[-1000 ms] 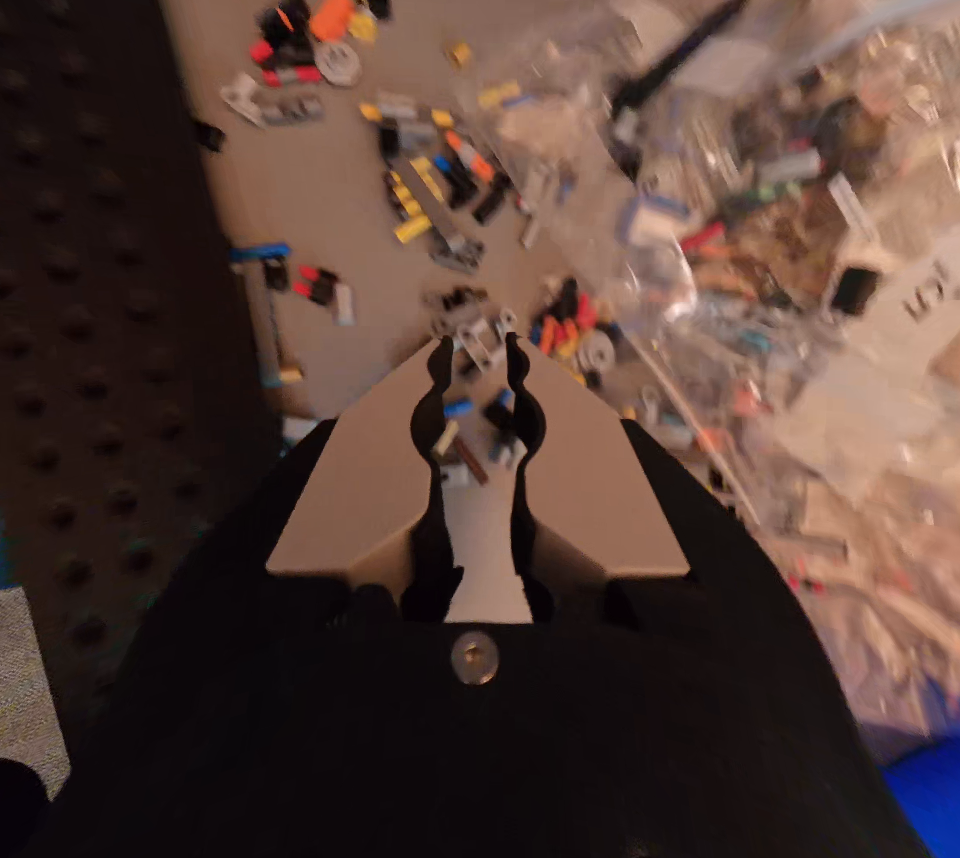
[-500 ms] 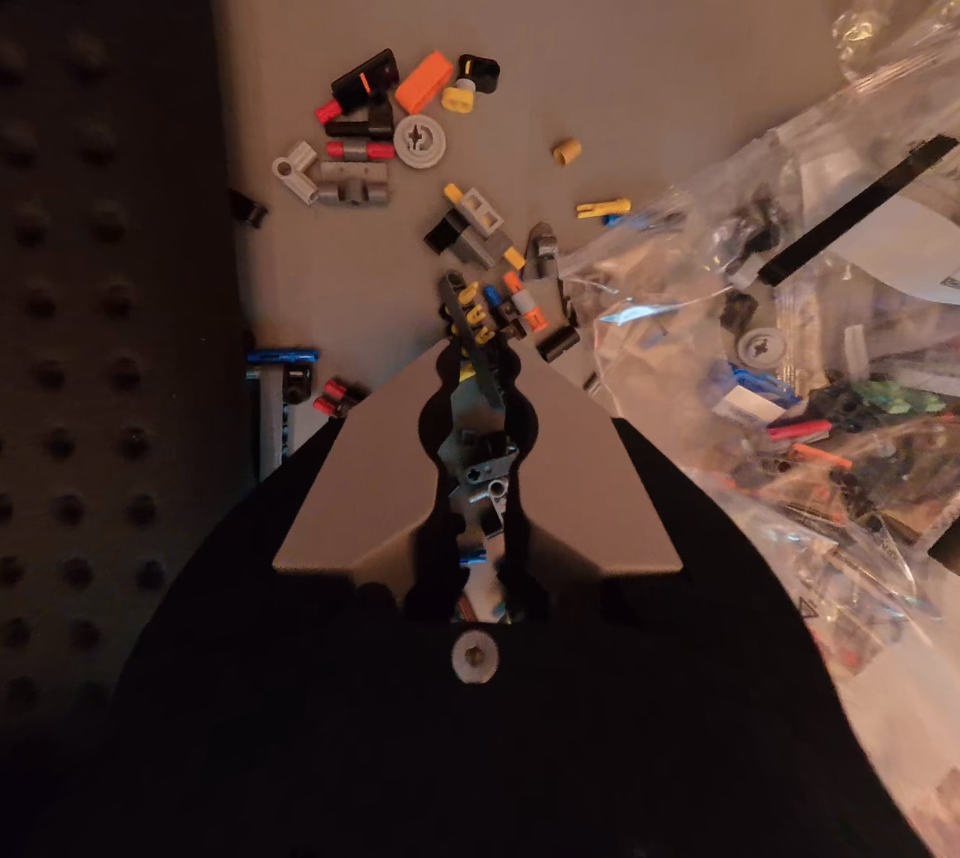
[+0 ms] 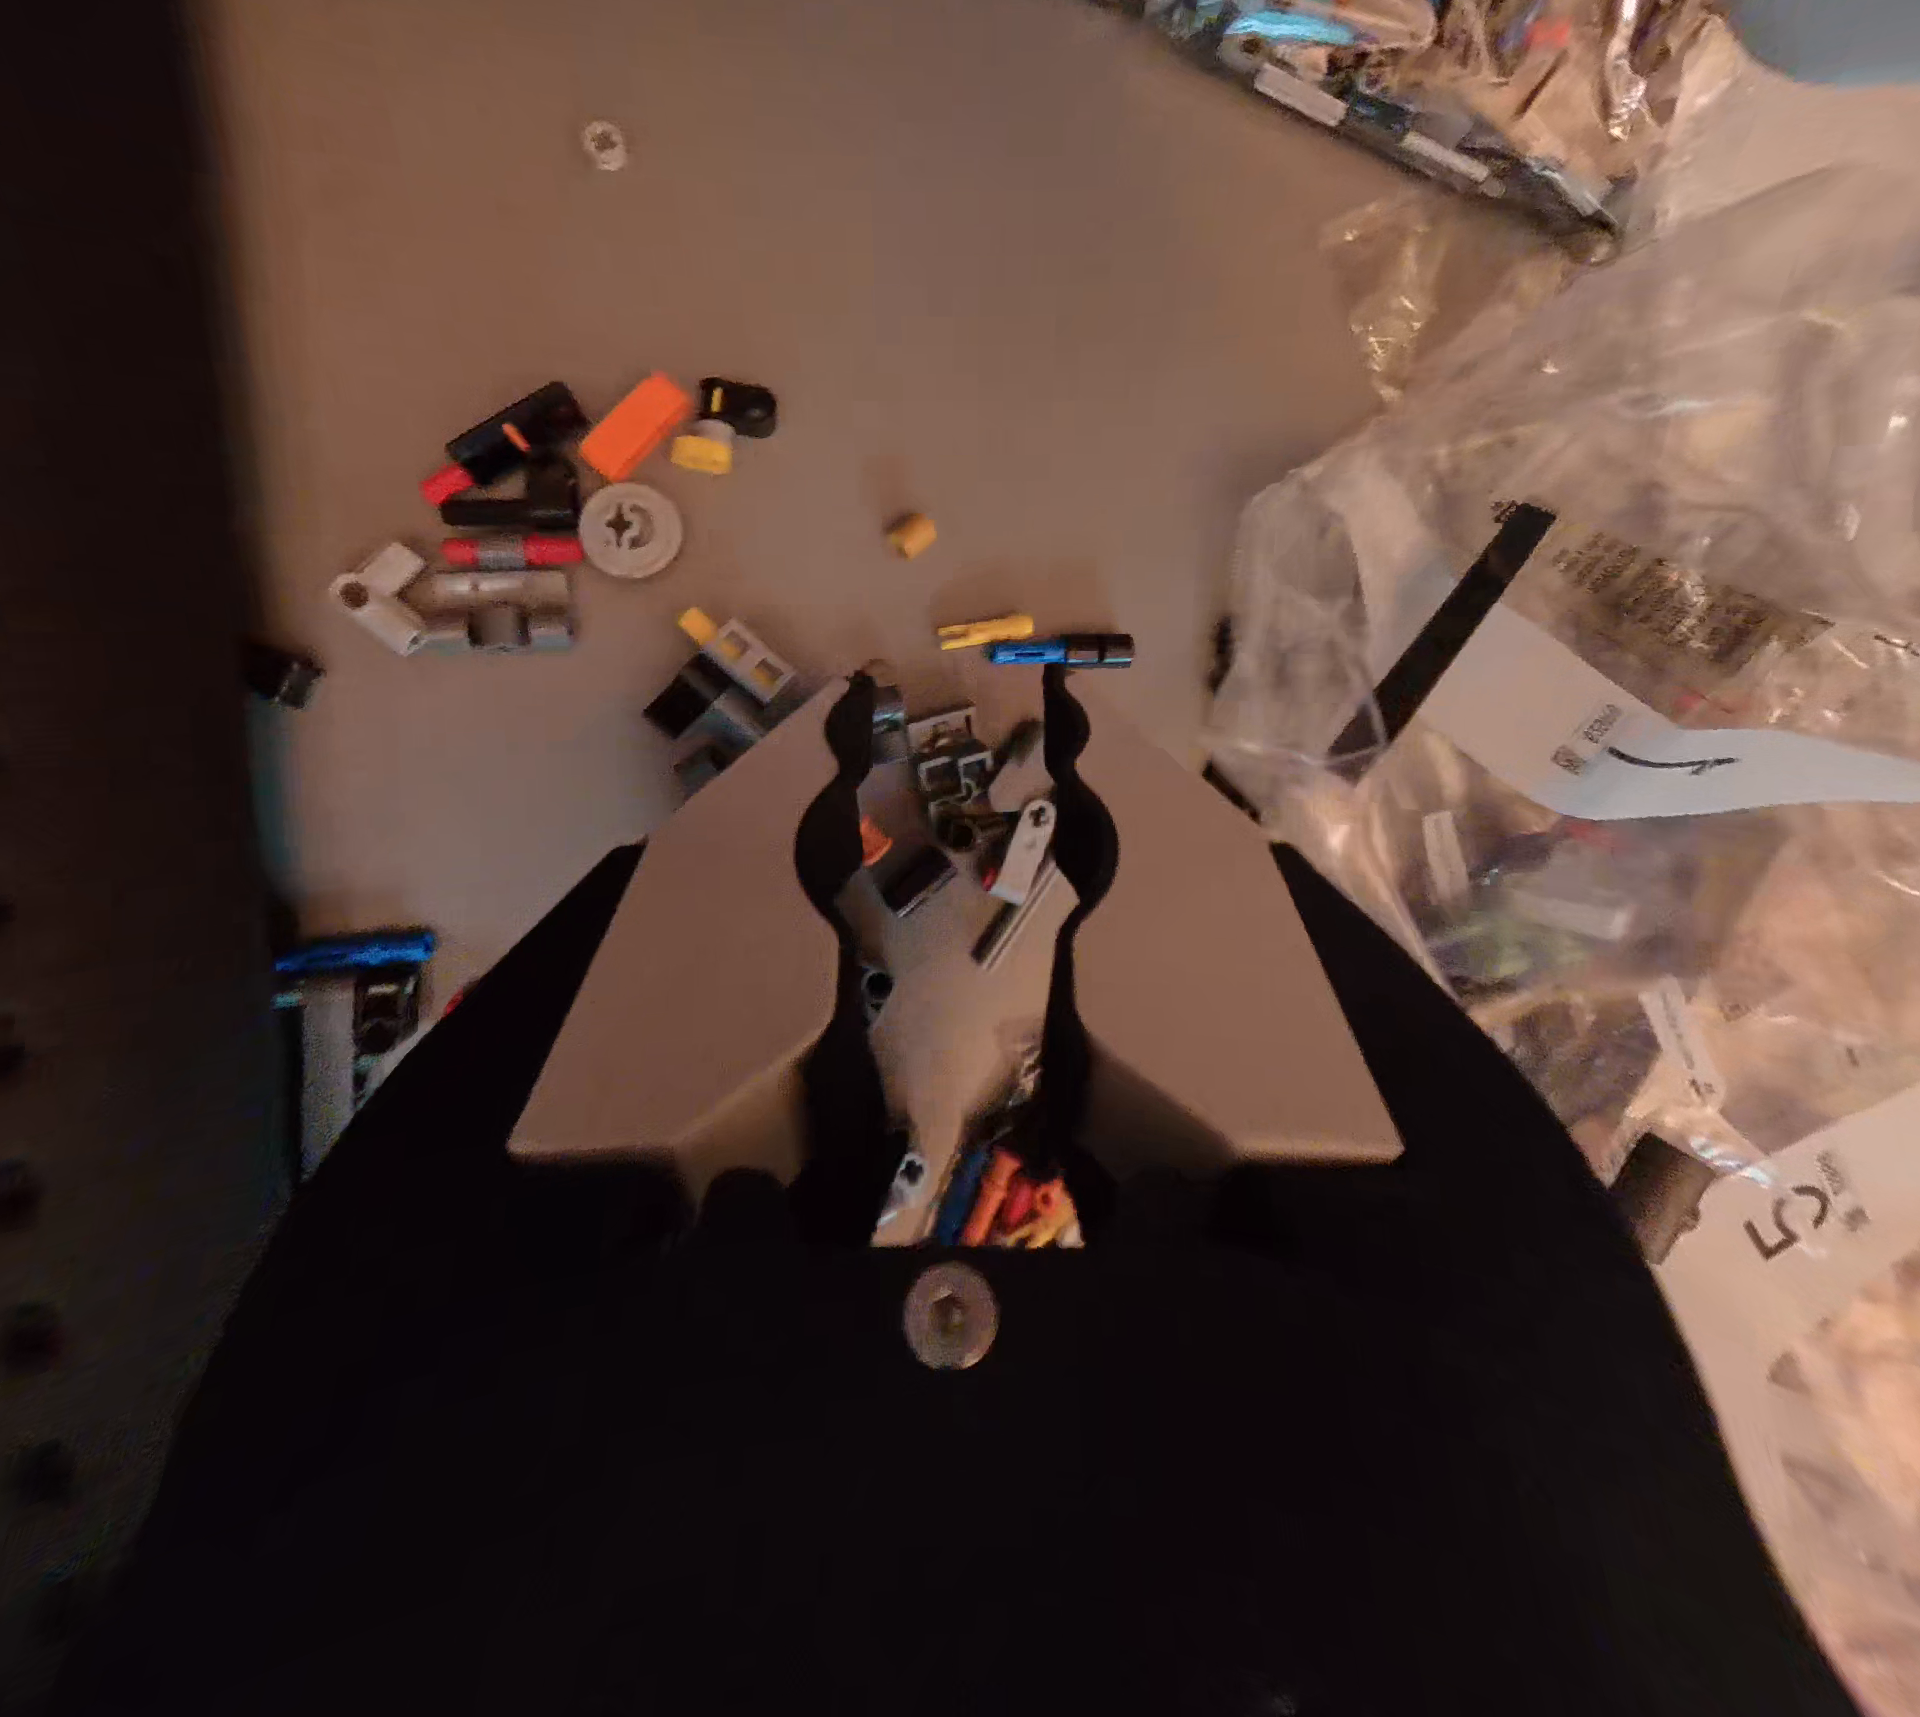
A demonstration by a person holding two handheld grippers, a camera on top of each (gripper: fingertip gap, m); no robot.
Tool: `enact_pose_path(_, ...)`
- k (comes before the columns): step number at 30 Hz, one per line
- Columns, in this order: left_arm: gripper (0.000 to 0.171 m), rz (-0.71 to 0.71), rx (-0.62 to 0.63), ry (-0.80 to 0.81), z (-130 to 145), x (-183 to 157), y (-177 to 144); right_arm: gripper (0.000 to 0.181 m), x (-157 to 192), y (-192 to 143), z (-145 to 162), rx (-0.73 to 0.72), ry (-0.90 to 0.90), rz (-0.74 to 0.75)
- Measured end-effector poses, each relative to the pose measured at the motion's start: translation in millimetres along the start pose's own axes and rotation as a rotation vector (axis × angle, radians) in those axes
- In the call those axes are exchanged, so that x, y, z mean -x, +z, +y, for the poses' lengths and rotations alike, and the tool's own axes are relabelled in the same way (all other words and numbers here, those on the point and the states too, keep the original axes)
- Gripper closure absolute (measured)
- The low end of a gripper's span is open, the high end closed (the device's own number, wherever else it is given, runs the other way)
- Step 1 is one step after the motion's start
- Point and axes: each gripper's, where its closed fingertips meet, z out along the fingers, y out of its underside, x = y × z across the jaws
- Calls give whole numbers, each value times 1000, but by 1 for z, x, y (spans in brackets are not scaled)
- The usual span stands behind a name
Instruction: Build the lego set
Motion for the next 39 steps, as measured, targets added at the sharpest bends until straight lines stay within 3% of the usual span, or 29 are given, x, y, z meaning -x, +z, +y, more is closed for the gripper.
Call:
enact_pose_path(5,171,-6,2,-10,2,3,1,157,-18,14,-1,15,2,49)
enact_pose_path(13,171,-13,12,-11,5,6,2,165,-25,28,6,75,-2,6)
enact_pose_path(20,171,-15,8,-7,3,5,0,158,3,21,-22,-73,-51,-111)
enact_pose_path(25,171,-17,8,-9,4,6,0,162,13,35,-21,-4,-89,-111)
enact_pose_path(31,171,-16,11,-7,4,6,0,170,17,36,-21,-22,-80,-137)
enact_pose_path(39,171,-17,10,-6,4,6,0,155,40,33,-47,-117,-115,-216)
